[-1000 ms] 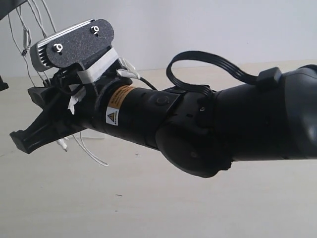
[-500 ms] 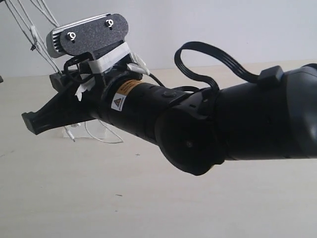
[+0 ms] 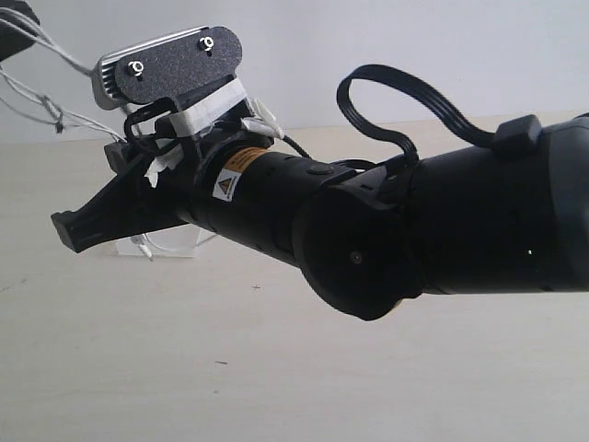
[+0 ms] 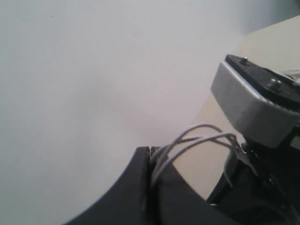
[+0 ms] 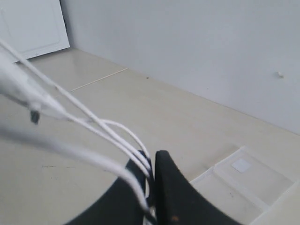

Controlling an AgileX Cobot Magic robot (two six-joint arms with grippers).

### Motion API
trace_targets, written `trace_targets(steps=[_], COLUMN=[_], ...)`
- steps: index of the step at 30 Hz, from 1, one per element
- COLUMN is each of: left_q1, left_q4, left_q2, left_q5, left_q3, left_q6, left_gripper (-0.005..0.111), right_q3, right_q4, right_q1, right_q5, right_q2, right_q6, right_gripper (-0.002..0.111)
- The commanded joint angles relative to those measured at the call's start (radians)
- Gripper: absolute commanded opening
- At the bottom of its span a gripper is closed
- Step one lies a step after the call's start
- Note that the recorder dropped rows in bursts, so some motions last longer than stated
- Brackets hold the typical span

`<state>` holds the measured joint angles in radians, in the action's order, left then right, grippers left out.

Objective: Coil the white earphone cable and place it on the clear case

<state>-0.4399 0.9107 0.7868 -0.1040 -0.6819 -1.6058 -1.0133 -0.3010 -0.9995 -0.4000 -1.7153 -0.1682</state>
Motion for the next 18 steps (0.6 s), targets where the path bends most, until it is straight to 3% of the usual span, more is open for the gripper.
trace_targets(steps=[1,5,18], left_q1=[0.002,0.002,0.002], left_q4=[0.017,0.017,0.017], left_q2=[-0.028,-0.035,-0.035], left_q5=[0.033,0.033,0.074], left_q3=[0.008,0.008,0.034], left_q6=[0.05,0.158,0.261], left_gripper=[0.0,0.0,0.0], right_q3=[-0.005,-0.005,-0.005], right_q4=[-0.013,-0.016,-0.045], right_q1=[-0.001,-0.001,-0.001], right_q5=[0.002,0.002,0.011], right_q2=[0.007,0.007,0.017], right_q6=[-0.016,-0.02,-0.057], right_gripper=[0.0,0.0,0.0])
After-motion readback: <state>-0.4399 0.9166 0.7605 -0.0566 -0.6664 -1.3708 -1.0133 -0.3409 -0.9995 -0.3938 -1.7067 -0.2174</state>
